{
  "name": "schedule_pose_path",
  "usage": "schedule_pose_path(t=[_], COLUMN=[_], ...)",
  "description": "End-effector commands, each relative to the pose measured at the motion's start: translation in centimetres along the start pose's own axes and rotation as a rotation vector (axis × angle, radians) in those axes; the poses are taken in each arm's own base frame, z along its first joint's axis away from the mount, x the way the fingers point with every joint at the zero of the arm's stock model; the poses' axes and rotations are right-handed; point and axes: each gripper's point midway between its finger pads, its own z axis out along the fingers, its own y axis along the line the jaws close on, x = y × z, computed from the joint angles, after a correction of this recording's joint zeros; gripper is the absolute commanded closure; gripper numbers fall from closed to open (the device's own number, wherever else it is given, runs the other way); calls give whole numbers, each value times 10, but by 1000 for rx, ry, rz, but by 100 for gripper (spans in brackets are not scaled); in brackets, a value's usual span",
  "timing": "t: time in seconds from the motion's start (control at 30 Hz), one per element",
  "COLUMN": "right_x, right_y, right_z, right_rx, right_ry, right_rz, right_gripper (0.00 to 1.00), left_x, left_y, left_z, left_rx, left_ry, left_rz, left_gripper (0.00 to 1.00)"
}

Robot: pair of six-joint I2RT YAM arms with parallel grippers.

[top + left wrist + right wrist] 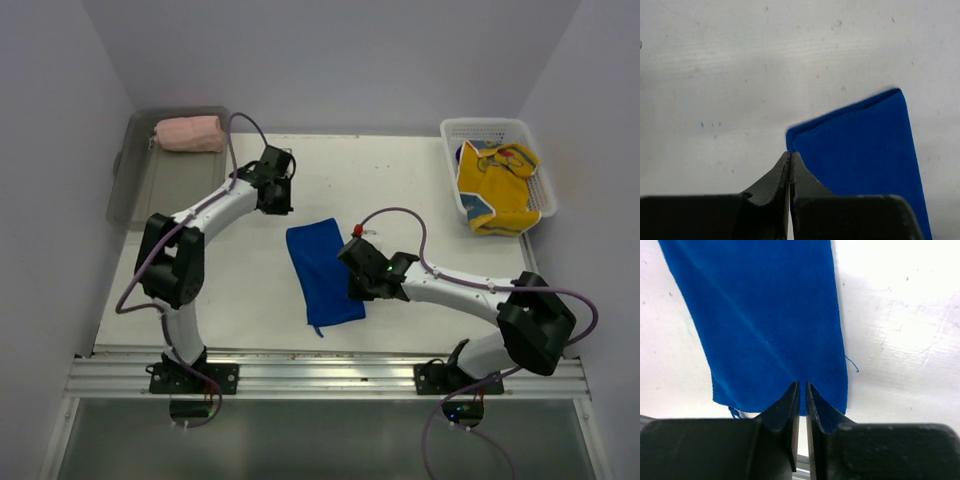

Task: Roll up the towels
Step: Fold the towel

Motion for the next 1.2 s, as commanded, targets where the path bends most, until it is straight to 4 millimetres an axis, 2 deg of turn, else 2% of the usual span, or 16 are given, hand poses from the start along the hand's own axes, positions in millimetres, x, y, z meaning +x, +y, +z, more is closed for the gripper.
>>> schedule_pose_path(t=[0.0,0.03,0.07,0.13,0.17,0.23,0.27,0.3,0.37,0.5,0.6,0.77,0.8,0.93,1.1,1.17], right_x=[-24,-25,-26,-23,-21,-16,-14,-7,6,33,42,38,34,31,47,52], right_y=[-11,-13,-16,-18,-18,-15,-15,-15,-12,-6,2,19,15,0,-8,-6], right_z=[-19,-18,-17,-10,-8,1,3,9,13,18,19,4,0,-10,-6,-4], right_rx=[72,80,87,81,81,73,72,68,41,38,42,-18,6,37,14,-7], right_ry=[-79,-79,-75,-51,-43,-8,1,20,55,88,91,65,45,10,46,57], right_rz=[-79,-90,-107,-118,-134,-146,-151,-155,-141,-158,-157,-161,-163,-146,-108,-89], right_gripper=[85,85,84,85,85,87,88,89,91,92,92,94,94,83,64,63], left_x=[6,14,34,49,71,84,104,113,139,162,175,210,215,235,249,257], left_y=[-3,-6,-4,-23,-29,-43,-49,-53,-56,-53,-48,-39,-40,-35,-50,-55], left_z=[-59,-65,-64,-78,-77,-83,-81,-83,-82,-93,-99,-106,-107,-102,-101,-97], left_rx=[69,94,103,213,232,288,302,320,326,341,340,330,343,332,378,385], left_ry=[-36,-21,17,30,71,89,130,154,206,230,267,339,352,382,401,419], left_rz=[-17,-38,-46,-76,-68,-85,-71,-74,-74,-89,-84,-62,-63,-68,-62,-76], left_gripper=[95,95,95,95,96,98,98,98,93,82,76,56,55,43,40,41])
